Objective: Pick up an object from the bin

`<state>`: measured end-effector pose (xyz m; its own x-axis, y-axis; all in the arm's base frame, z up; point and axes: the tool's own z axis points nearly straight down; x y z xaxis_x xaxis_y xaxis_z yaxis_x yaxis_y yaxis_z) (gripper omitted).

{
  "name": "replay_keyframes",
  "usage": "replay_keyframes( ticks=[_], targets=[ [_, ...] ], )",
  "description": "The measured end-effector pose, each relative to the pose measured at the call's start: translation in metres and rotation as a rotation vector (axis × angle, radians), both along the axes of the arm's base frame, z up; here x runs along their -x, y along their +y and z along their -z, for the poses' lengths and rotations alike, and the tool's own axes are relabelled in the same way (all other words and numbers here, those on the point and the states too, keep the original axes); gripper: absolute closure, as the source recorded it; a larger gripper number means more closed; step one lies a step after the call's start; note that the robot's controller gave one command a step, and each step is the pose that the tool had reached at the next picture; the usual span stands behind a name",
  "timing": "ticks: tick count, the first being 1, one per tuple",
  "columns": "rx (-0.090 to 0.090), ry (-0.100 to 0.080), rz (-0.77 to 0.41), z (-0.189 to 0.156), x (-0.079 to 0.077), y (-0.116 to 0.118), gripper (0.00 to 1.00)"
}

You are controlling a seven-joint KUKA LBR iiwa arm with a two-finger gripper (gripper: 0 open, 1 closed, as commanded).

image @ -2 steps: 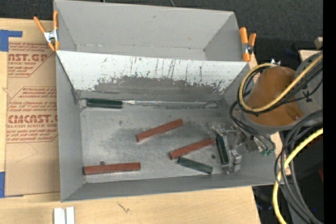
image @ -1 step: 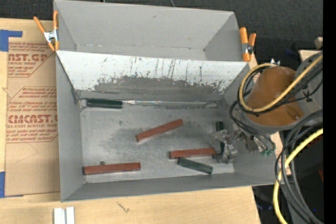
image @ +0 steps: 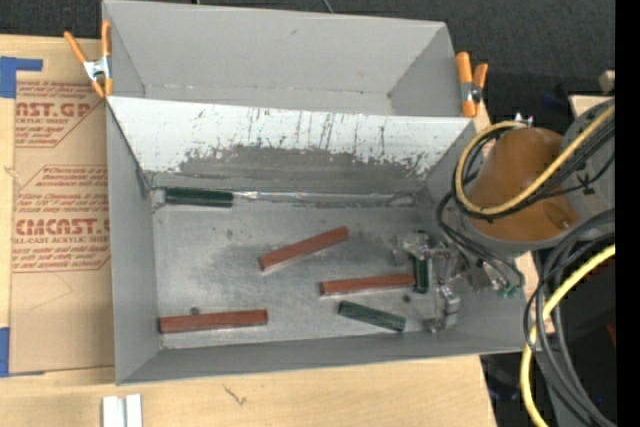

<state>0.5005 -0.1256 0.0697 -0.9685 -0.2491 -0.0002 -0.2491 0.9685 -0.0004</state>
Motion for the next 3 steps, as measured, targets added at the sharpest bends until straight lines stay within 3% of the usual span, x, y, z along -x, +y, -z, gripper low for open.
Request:
replay_keyframes(
  ticks=[1,2,3],
  targets=[
    [0.000,0.000,0.000,0.000,0.000,0.000,1.00],
    [0.000,0.000,0.000,0.000,0.000,0.000,1.00],
    [0.000,-0.001,0.013,-0.041,-0.001,-0.024,0.00]
  ],
)
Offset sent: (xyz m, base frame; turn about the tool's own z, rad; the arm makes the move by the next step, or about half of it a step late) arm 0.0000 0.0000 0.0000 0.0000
